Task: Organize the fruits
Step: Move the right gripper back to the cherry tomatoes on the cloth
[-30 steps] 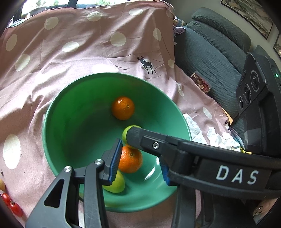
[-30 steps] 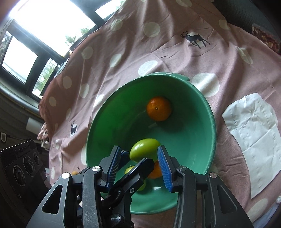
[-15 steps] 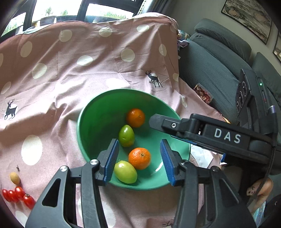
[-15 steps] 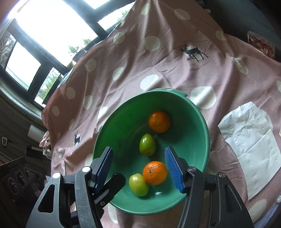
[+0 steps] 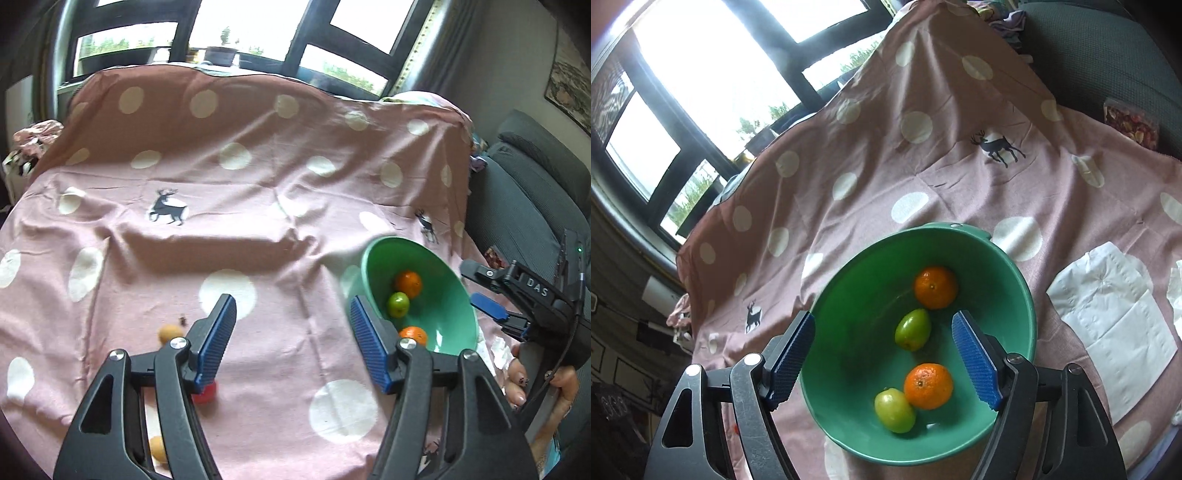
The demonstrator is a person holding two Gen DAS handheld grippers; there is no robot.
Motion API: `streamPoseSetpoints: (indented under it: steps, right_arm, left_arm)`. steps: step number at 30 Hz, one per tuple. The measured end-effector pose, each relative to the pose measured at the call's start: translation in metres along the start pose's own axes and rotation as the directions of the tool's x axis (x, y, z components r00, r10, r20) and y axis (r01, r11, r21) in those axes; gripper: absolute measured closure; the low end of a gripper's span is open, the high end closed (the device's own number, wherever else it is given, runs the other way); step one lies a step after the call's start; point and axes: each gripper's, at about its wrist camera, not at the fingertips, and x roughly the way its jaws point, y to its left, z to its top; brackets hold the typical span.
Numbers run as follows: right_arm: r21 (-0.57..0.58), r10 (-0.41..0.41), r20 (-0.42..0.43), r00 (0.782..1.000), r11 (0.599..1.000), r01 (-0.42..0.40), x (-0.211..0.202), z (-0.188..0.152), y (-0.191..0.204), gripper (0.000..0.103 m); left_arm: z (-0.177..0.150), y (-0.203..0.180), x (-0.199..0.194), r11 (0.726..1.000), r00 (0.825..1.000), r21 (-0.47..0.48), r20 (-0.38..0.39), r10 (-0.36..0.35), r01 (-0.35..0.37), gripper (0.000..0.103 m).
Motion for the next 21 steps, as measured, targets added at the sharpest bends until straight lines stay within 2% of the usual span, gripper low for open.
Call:
streamPoseSetpoints:
  steps: [8,12,18,21]
  right_arm:
    - [-0.08,-0.016,0.022,1.0,0.997,0.018,0.005,-0.01,0.033,0.025]
    - [-0.13,-0.011,0.026,1.0,0.991,0.015,0.01,-0.018,0.052,0.025]
    - [-0.217,-0.031,0.02,0.999,0.976,0.035,0.024,-0.034,0.084,0.025]
    - [-0.274,-0.024,0.017,1.0,0.961,0.028,0.031,-0.045,0.101,0.025]
  left_arm:
    - [-0.013,0.066,-0.008,0.983,0.988,-0.111,0.034,0.148,-0.143,0.039]
    - [-0.017,0.091,-0.002,0.969,0.982,-0.165,0.003,0.188,-0.185,0.039]
    - [-0.017,0.112,-0.009,0.949,0.966,-0.192,0.013,0.257,-0.25,0.039]
    - [-0.017,0.118,-0.014,0.948,0.965,-0.192,0.015,0.262,-0.254,0.039]
